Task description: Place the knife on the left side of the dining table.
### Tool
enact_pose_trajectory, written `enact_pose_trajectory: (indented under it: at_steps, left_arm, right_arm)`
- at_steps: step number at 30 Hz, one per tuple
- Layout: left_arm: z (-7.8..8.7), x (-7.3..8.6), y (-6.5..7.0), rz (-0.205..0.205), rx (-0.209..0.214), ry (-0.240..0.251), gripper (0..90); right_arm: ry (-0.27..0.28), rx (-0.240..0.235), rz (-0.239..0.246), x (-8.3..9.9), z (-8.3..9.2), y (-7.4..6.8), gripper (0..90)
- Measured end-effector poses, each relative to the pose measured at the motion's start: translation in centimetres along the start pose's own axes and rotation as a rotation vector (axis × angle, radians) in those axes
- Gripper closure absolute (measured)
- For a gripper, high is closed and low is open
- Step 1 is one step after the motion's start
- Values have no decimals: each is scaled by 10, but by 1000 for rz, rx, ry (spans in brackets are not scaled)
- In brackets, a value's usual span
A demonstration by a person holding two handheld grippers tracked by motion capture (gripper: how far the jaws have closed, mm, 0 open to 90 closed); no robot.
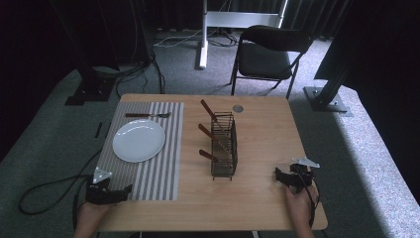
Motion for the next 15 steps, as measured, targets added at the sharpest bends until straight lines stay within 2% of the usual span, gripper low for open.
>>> enact_pose_trajectory:
  at_steps: [5, 13, 15]
  left_arm:
    - [3, -10, 7, -7, 36, 14, 21]
    - [8, -33, 21, -69, 68, 47, 21]
    - [10, -38, 25, -74, 82, 63, 21]
  right_arm:
    - [0, 0, 0, 0, 0, 0, 115]
    - [0, 0, 0, 0, 0, 0, 115]
    - [0, 0, 0, 0, 0, 0, 115]
Point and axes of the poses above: each handheld gripper's, and its own axes: z roughly backward along the jaws, x roughly out of its underside, y roughly to its right, the point moved 10 cm from there along -z, roughly forward along the jaws, and after that the axes turned 6 degrees about -z, right-handed, at the moved point
